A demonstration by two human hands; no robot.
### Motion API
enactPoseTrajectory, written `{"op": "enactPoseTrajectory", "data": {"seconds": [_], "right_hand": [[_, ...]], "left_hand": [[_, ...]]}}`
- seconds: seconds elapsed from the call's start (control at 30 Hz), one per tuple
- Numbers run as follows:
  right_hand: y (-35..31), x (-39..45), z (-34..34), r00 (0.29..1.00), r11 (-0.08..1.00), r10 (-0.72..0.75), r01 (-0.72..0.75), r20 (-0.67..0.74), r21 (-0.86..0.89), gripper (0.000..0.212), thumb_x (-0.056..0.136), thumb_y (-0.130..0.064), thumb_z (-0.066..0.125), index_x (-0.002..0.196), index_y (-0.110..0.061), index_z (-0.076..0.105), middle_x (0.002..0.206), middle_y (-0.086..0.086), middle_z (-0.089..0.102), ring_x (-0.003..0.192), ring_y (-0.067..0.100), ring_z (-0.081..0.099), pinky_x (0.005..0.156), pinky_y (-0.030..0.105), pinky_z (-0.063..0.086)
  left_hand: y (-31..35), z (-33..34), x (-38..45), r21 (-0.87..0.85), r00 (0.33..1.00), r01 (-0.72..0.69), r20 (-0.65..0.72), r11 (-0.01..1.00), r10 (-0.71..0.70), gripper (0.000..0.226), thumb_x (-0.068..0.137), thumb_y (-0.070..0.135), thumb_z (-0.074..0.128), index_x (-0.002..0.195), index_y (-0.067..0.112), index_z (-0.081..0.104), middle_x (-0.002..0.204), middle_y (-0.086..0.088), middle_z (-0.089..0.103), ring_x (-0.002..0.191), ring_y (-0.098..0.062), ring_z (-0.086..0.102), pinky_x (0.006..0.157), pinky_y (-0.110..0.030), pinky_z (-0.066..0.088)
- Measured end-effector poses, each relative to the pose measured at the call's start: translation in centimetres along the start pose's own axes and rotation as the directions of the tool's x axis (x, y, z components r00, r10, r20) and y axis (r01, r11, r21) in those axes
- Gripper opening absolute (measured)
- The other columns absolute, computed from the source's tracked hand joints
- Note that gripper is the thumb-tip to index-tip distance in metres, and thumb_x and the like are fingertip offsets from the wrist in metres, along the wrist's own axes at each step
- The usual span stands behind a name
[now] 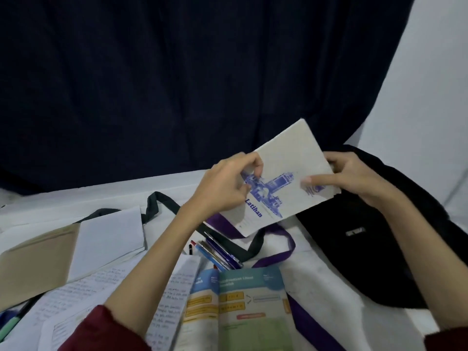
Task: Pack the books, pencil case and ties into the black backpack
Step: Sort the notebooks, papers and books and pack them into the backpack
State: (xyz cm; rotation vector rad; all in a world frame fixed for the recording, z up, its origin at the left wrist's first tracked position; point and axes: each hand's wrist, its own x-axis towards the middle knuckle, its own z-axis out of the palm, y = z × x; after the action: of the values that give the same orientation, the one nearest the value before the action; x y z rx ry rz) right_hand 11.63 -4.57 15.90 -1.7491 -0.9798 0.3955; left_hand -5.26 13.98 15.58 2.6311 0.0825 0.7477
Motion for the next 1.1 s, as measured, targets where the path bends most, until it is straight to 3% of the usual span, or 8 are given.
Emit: {"op": "enactPoseTrajectory", "data": {"seconds": [0.17, 0.27, 0.43, 0.57, 0.67, 0.83, 0.93, 1.1], "right_hand": [[1.1, -3.1, -3.8, 0.989, 0.987, 0.141, -0.144, 0.046, 0.077, 0.036, 0.064, -0.006, 0.082, 0.095, -0.018, 0.067, 0.094, 0.005, 0.074, 0.087, 0.021, 0.07, 0.078, 0.033, 0.056], [3.3, -5.3, -7.0, 0.982, 0.959, 0.19, -0.189, 0.018, 0.212, 0.04, 0.057, -0.003, 0.078, 0.094, -0.014, 0.067, 0.09, 0.007, 0.075, 0.078, 0.021, 0.071, 0.065, 0.03, 0.059], [9.1, -9.0, -12.6, 0.928, 0.895, 0.293, -0.183, -0.229, 0.406, 0.038, 0.061, -0.002, 0.074, 0.097, -0.008, 0.067, 0.088, 0.006, 0.075, 0.072, 0.019, 0.071, 0.06, 0.026, 0.057], [13.7, -10.7, -17.8, 0.822, 0.786, 0.445, -0.168, -0.355, 0.595, 0.038, 0.069, -0.002, 0.07, 0.107, 0.001, 0.065, 0.091, 0.014, 0.072, 0.072, 0.027, 0.07, 0.067, 0.038, 0.058], [15.5, -11.1, -21.3, 0.806, 0.74, 0.462, -0.121, -0.37, 0.661, 0.045, 0.069, -0.005, 0.067, 0.114, -0.002, 0.063, 0.1, 0.019, 0.068, 0.074, 0.029, 0.069, 0.067, 0.043, 0.057], [16.7, -10.4, -25.3, 0.867, 0.729, 0.426, -0.16, -0.259, 0.665, 0.031, 0.08, -0.006, 0.061, 0.11, -0.002, 0.063, 0.092, 0.015, 0.072, 0.067, 0.025, 0.07, 0.051, 0.032, 0.056], [17.3, -9.5, -26.2, 0.896, 0.725, 0.42, -0.236, -0.144, 0.647, 0.054, 0.063, -0.013, 0.067, 0.115, -0.002, 0.062, 0.1, 0.019, 0.069, 0.072, 0.029, 0.069, 0.058, 0.037, 0.058], [17.0, -8.2, -27.1, 0.941, 0.772, 0.264, -0.338, 0.213, 0.537, 0.077, 0.038, -0.009, 0.087, 0.11, -0.003, 0.062, 0.103, 0.025, 0.068, 0.077, 0.037, 0.069, 0.057, 0.041, 0.058]], "left_hand": [[4.7, 2.3, 3.7, 0.043, 0.967, -0.137, 0.223, 0.99, 0.124, 0.047, 0.076, -0.001, 0.064, 0.075, 0.037, 0.038, 0.096, 0.012, 0.055, 0.088, -0.017, 0.057, 0.073, -0.047, 0.05], [6.9, 5.0, 6.1, -0.025, 0.945, -0.167, 0.28, 0.986, 0.167, 0.04, 0.076, -0.002, 0.066, 0.08, 0.034, 0.048, 0.1, 0.011, 0.05, 0.095, -0.012, 0.051, 0.082, -0.041, 0.048], [10.2, 11.6, 7.2, 0.098, 0.953, -0.293, -0.052, 0.951, 0.299, 0.021, 0.079, 0.017, 0.07, 0.099, 0.022, 0.063, 0.114, 0.001, 0.046, 0.099, -0.014, 0.045, 0.089, -0.031, 0.035], [13.1, 17.4, 5.1, -0.104, 0.851, -0.257, 0.446, 0.961, 0.276, 0.024, 0.086, 0.038, 0.064, 0.108, 0.031, 0.059, 0.108, 0.012, 0.049, 0.096, -0.004, 0.05, 0.089, -0.031, 0.046], [13.5, 21.7, 4.0, 0.09, 0.755, -0.296, 0.632, 0.951, 0.175, 0.044, 0.086, 0.049, 0.06, 0.128, 0.042, 0.048, 0.122, 0.012, 0.04, 0.107, -0.007, 0.039, 0.094, -0.024, 0.037], [11.8, 24.1, 3.9, 0.052, 0.865, -0.042, 0.501, 0.998, 0.01, 0.036, 0.093, 0.019, 0.055, 0.121, 0.04, 0.056, 0.109, 0.009, 0.055, 0.098, -0.009, 0.056, 0.089, -0.03, 0.048], [10.9, 23.4, 4.4, -0.066, 0.928, 0.167, 0.349, 0.984, -0.134, 0.039, 0.088, 0.006, 0.059, 0.098, 0.043, 0.068, 0.091, 0.006, 0.061, 0.081, -0.005, 0.058, 0.079, -0.018, 0.045], [9.6, 19.2, 9.0, -0.435, 0.818, 0.56, 0.156, 0.705, -0.554, 0.035, 0.089, -0.004, 0.055, 0.094, 0.026, 0.071, 0.103, 0.0, 0.069, 0.096, -0.01, 0.063, 0.079, -0.01, 0.046]]}}
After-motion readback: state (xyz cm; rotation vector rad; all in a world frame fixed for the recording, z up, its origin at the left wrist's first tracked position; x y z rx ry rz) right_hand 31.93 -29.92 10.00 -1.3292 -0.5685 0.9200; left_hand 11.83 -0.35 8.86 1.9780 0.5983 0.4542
